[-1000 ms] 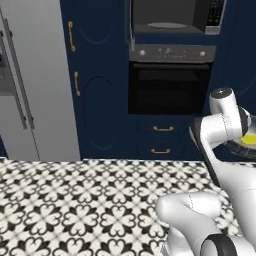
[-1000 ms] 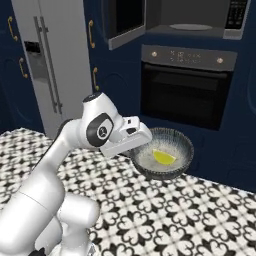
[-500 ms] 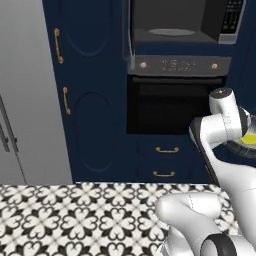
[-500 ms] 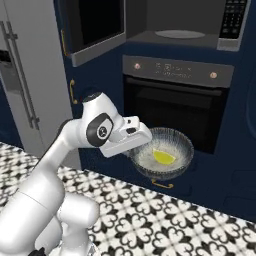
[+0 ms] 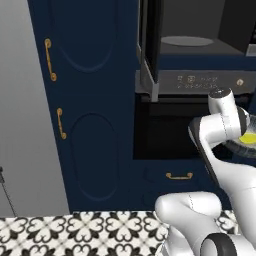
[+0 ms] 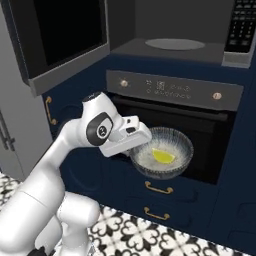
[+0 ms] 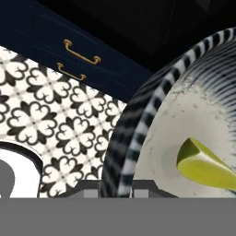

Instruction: Pick the lemon wedge from the sink and place it in the bowl. Then pick the bowl and place it in the microwave. Then close the microwave door and press the start button.

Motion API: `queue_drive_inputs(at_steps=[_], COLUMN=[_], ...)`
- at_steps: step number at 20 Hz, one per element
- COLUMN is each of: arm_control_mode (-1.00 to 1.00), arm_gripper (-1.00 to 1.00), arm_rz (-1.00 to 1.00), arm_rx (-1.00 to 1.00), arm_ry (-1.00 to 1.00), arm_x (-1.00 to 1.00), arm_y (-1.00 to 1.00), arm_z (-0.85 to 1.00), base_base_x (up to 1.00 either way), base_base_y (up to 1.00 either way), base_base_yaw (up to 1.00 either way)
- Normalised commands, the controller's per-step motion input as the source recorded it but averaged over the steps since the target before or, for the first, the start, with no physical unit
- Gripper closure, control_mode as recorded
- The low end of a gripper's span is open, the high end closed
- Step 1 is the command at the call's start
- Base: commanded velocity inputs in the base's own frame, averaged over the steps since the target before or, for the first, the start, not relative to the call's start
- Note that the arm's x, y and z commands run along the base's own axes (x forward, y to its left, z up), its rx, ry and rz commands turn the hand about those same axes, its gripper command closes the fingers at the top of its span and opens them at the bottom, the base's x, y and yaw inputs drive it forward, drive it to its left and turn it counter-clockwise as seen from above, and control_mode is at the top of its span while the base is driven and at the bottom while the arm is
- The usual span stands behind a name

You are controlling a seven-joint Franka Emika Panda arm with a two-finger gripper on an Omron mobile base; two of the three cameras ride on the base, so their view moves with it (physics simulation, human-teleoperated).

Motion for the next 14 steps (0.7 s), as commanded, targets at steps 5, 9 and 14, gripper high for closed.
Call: queue_drive_inputs(at_steps=[5, 9, 14], arm_control_mode=[1.00, 1.00, 1.00], arm_gripper=[1.00, 1.00, 1.00], arm_rz=[0.00, 0.00, 0.00], arm_rx=[0.00, 0.00, 0.00], arm_ry=[0.00, 0.00, 0.00], arm_x=[0.00, 0.00, 0.00], arm_y=[0.00, 0.00, 0.00], arm_z=[0.00, 0.00, 0.00], base_base_x=[0.59, 0.67, 0.59], base_base_y=[0.07, 0.10, 0.07], base_base_yaw=[-0.09, -0.08, -0.06])
